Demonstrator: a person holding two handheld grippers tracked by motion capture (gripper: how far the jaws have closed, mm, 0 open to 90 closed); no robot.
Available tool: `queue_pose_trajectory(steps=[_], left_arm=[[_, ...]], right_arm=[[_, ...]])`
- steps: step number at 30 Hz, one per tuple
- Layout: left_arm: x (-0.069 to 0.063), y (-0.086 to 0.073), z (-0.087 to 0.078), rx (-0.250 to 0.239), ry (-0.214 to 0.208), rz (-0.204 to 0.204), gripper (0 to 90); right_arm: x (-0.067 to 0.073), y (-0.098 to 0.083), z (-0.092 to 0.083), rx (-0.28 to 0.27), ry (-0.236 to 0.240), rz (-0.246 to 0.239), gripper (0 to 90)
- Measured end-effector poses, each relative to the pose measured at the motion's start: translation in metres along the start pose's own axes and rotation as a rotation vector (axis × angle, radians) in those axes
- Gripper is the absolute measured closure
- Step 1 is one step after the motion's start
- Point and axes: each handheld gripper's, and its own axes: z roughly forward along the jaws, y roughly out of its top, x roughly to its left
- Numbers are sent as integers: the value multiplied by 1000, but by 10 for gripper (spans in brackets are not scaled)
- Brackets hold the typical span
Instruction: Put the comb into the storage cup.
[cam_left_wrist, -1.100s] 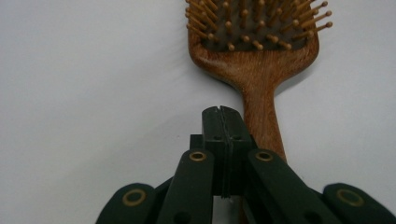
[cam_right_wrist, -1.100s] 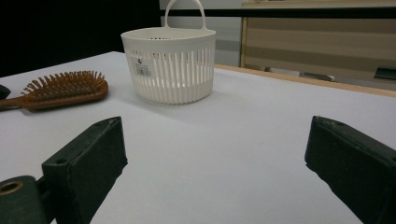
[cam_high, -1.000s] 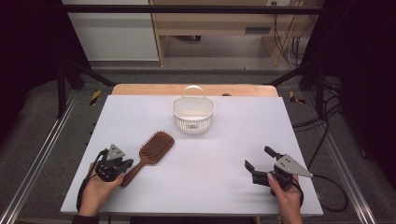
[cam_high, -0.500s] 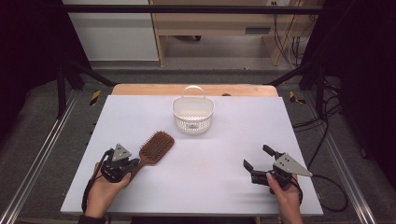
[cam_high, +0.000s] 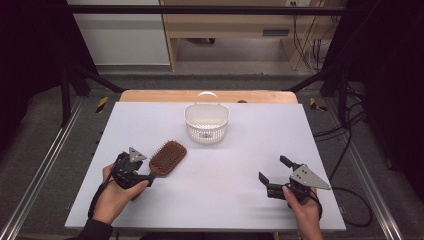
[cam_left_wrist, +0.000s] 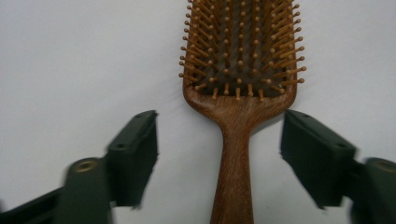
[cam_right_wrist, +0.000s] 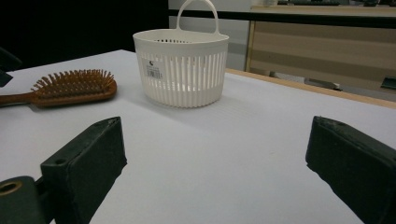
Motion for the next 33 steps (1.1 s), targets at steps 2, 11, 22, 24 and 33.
queue_pose_trajectory(steps=[2,11,22,24,33], left_arm=[[-2,1,3,15,9,7,192],[-1,9,13,70,17,35,84],[0,10,23,92,1,32,71],[0,10,23,93,-2,33,71],[-2,10,29,110,-13,40,70]], right_arm=[[0,0,0,-2,-2,2,49],[1,0,0,0,-5,3,47],[-2,-1,-3,-4,-10,11,47],[-2,-1,-3,-4,-11,13,46],[-3,-1,-5,-6,-13,15,46]])
